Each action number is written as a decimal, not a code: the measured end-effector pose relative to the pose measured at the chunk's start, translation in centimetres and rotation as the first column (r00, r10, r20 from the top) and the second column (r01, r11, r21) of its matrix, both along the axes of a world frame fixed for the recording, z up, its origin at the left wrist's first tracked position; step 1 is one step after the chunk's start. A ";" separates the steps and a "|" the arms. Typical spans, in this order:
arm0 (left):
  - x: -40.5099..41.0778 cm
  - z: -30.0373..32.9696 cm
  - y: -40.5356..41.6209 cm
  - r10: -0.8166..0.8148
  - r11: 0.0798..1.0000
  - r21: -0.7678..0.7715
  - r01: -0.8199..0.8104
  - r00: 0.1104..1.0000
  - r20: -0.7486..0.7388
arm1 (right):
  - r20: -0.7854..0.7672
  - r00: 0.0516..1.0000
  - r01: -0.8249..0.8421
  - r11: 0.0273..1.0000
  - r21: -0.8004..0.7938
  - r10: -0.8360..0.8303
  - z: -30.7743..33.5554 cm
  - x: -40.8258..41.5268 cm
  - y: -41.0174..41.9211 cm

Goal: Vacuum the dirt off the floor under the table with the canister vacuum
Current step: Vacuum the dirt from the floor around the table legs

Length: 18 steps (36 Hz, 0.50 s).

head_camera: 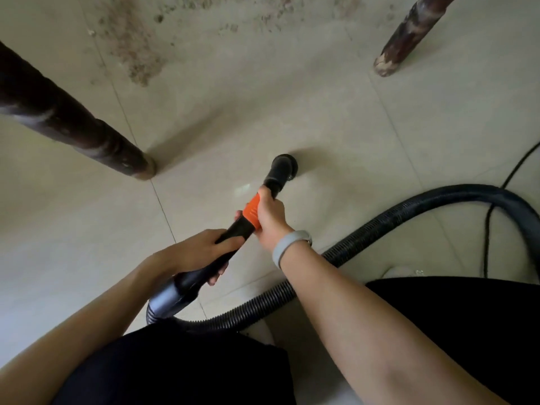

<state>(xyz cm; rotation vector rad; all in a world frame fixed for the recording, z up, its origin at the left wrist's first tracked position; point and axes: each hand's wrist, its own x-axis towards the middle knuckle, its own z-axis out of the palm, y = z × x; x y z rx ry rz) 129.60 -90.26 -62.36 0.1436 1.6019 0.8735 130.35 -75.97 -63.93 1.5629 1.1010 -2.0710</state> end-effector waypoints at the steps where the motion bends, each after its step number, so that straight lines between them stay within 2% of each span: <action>1: 0.0 0.0 0.0 0.006 1.000 0.007 -0.006 1.000 0.006 | 0.008 1.000 0.003 1.000 -0.001 -0.003 0.0 -0.1 0.1; 4: 0.4 0.4 1.1 -0.034 0.999 0.021 0.034 0.999 0.038 | 0.031 0.999 0.038 0.999 -0.026 -0.037 0.1 1.1 1.1; 10: 0.7 0.3 3.0 -0.208 0.978 -0.007 0.209 0.977 0.053 | 0.039 0.966 0.255 0.967 -0.005 -0.255 0.0 4.8 3.0; 18: 1.3 -0.1 1.9 -0.277 0.958 -0.035 0.285 0.950 0.141 | 0.083 0.947 0.314 0.948 -0.049 -0.309 -0.3 6.9 1.6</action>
